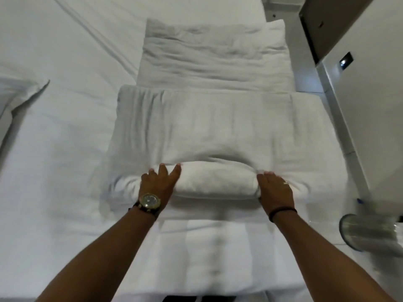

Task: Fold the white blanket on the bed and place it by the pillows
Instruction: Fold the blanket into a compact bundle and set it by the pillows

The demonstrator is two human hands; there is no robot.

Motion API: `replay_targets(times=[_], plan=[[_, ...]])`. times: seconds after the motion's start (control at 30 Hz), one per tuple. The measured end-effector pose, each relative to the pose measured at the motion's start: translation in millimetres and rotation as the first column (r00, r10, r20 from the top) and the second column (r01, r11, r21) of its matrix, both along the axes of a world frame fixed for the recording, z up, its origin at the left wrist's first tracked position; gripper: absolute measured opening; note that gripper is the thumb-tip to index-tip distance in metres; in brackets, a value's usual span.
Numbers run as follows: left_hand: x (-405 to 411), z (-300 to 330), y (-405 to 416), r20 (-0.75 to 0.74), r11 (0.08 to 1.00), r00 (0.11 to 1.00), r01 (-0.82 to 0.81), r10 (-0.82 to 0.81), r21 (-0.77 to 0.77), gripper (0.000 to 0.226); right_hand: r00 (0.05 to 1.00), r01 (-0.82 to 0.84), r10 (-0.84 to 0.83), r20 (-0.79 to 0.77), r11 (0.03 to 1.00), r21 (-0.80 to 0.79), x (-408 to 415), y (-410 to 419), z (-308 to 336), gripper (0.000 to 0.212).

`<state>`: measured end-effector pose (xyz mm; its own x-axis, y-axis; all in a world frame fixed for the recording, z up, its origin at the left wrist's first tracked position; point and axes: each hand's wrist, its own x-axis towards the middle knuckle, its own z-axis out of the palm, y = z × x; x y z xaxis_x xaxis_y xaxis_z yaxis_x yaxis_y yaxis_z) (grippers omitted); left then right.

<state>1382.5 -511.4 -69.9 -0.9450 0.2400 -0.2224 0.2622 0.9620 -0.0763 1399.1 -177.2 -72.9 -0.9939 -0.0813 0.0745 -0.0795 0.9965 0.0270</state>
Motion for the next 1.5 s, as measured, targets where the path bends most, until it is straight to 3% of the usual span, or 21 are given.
replay_targets(times=[0.13,0.27,0.4,0.5,0.7,0.8,0.9,0.93,1.0,1.1,1.2,1.3,1.37,1.43,1.5], plan=[[23,25,-18,-0.123,0.992,0.987,0.108,-0.100,0.058,0.063,0.995,0.037,-0.033,0.089,0.998,-0.042,15,-15,36,0.036],[76,48,-34,-0.164,0.997,0.984,0.071,-0.064,0.040,0.050,0.985,0.053,-0.041,0.167,0.996,-0.070,71,-30,54,0.037],[159,57,-36,0.039,1.000,0.999,-0.020,0.020,0.001,0.064,0.964,0.037,-0.013,0.265,0.996,-0.084,148,-31,62,0.040],[224,90,-19,0.203,0.997,0.976,-0.070,0.072,-0.016,0.059,0.941,0.043,-0.004,0.339,0.993,-0.107,216,-20,84,0.027],[294,130,5,0.363,0.988,0.931,0.028,0.029,-0.150,0.053,0.871,0.060,0.022,0.492,0.987,-0.149,309,-3,111,0.028],[322,131,12,0.338,0.982,0.940,0.015,0.050,-0.187,0.059,0.853,0.049,0.028,0.521,0.990,-0.133,330,3,120,0.030],[352,119,17,0.204,0.988,0.977,-0.025,0.056,-0.151,0.094,0.865,0.032,0.027,0.501,0.993,-0.110,329,1,135,0.033],[363,110,18,0.125,0.996,0.992,0.004,0.007,-0.092,0.096,0.865,0.021,0.028,0.501,0.995,-0.093,329,-3,142,0.034],[379,100,18,0.114,0.999,0.994,-0.011,0.006,0.043,0.073,0.863,-0.012,0.051,0.502,0.997,-0.079,333,-11,156,0.033],[373,114,10,0.104,0.984,0.994,-0.044,0.027,0.173,0.032,0.813,-0.040,0.090,0.576,0.994,-0.100,350,-18,168,0.030],[346,149,1,0.037,0.987,0.998,0.045,-0.052,0.155,0.032,0.733,-0.016,0.109,0.671,0.990,-0.142,345,-14,186,0.033],[305,198,4,-0.167,0.960,0.972,0.195,-0.163,0.200,0.022,0.699,-0.016,0.108,0.707,0.991,-0.136,303,-1,224,0.045],[259,232,11,-0.261,0.948,0.943,0.258,-0.205,0.185,0.027,0.731,-0.019,0.099,0.675,0.992,-0.125,258,9,260,0.058],[200,262,22,-0.240,0.959,0.949,0.243,-0.204,0.147,0.034,0.793,0.002,0.068,0.605,0.993,-0.115,205,15,288,0.065],[141,286,33,-0.178,0.986,0.974,0.152,-0.137,0.069,0.029,0.856,0.026,0.034,0.516,0.994,-0.109,156,16,304,0.049]])
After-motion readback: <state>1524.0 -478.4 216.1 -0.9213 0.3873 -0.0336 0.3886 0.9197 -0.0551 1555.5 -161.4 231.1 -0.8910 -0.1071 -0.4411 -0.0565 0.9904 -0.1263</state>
